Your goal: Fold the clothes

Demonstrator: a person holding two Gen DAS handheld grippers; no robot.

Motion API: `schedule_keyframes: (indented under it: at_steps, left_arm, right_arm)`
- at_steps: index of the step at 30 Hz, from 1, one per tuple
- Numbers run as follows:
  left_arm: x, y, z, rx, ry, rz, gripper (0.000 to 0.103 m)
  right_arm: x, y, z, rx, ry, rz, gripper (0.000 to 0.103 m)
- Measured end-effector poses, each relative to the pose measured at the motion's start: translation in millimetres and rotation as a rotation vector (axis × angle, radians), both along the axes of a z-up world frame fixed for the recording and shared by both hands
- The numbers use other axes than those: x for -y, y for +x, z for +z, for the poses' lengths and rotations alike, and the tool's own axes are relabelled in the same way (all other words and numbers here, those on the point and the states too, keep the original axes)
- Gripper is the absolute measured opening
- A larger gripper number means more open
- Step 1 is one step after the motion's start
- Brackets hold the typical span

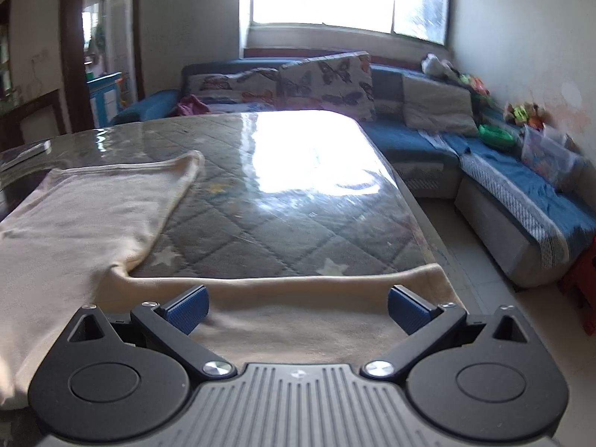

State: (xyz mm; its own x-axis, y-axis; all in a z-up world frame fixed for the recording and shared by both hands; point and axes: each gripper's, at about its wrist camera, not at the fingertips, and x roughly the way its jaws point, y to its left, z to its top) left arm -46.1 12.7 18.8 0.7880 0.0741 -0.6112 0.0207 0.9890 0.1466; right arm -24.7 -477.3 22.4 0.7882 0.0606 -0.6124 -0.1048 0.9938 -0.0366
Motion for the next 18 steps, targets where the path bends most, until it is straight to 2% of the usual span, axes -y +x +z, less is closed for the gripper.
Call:
schedule_keyframes:
  at_steps: [3, 7, 11, 15, 18]
  left_arm:
    - [-3, -2, 0, 0.0, -0.003, 0.011, 0.084]
    - [-7, -5, 2, 0.003, 0.001, 0.022, 0.085]
    - [-10, -8, 4, 0.006, 0.006, 0.033, 0.086]
    - [-14, -10, 7, 0.009, 0.011, 0.044, 0.086]
    - [-17, -12, 9, 0.012, 0.014, 0.052, 0.086]
  right_arm:
    - [-12, -11, 2, -0.001, -0.016, 0.078, 0.103]
    - [-11, -21, -5, -0.006, -0.027, 0.093, 0.103]
    - [13, -27, -7, -0.014, 0.016, 0.022, 0.103]
    - [31, -33, -5, -0.016, -0.021, -0.034, 0.103]
    - [43, -34, -4, -0.033, -0.011, -0.072, 0.103]
